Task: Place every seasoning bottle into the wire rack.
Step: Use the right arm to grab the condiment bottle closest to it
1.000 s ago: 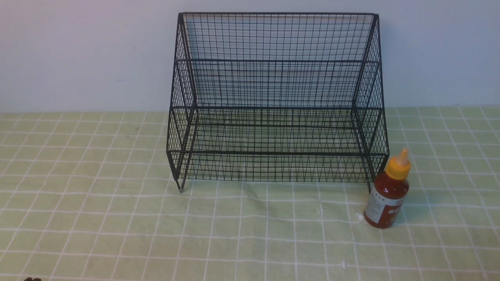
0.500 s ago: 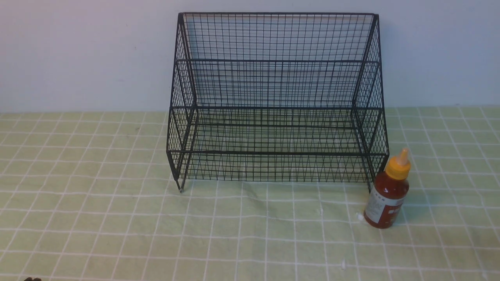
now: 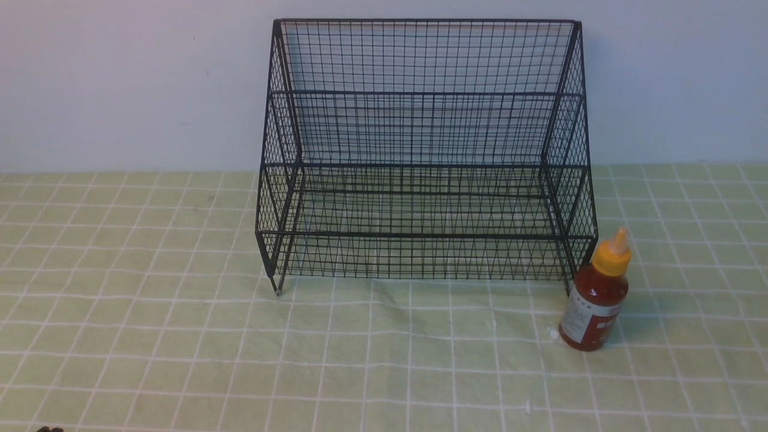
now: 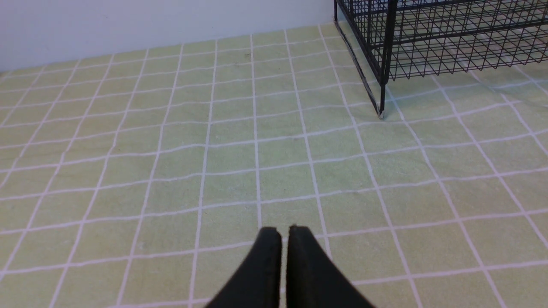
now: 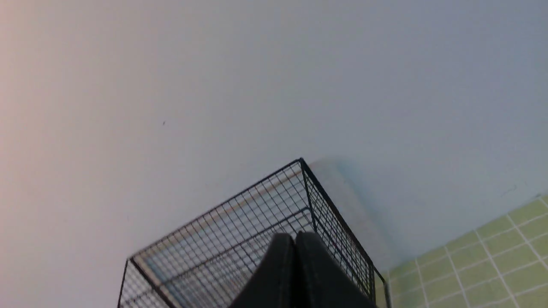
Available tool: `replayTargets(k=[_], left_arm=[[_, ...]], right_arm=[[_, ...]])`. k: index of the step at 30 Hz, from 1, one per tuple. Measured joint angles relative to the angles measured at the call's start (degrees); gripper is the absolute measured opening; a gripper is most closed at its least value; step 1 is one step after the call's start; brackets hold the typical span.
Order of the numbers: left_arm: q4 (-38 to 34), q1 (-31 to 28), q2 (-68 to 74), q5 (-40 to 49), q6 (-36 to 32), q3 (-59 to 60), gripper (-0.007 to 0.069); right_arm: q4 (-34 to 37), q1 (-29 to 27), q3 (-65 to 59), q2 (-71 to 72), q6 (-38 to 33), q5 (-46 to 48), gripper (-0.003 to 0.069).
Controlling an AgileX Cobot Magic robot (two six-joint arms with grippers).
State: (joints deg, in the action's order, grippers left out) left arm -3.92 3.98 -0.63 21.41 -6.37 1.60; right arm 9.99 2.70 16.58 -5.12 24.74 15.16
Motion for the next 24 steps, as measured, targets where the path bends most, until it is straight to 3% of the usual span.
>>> replayTargets(k=[5,11,18,24], left_arm=[[0.0,0.0,0.0,0.0,0.0,0.0,0.0004],[0.0,0.0,0.0,0.0,0.0,0.0,0.0004],[0.0,0.0,0.0,0.0,0.0,0.0,0.0004],[0.0,0.0,0.0,0.0,0.0,0.0,0.0004]], right_arm=[[-5.7,1.4,20.0,-17.6,-5.5,27.1,-0.0015],[-6.3,1.8,38.5,-38.6,-15.5,46.0,-0.0001],[-2.4,1.8,48.6,-57.8,-24.7,49.5,0.0141],[2.2,3.8,49.4,-68.6,-30.5,47.4,0.0346]])
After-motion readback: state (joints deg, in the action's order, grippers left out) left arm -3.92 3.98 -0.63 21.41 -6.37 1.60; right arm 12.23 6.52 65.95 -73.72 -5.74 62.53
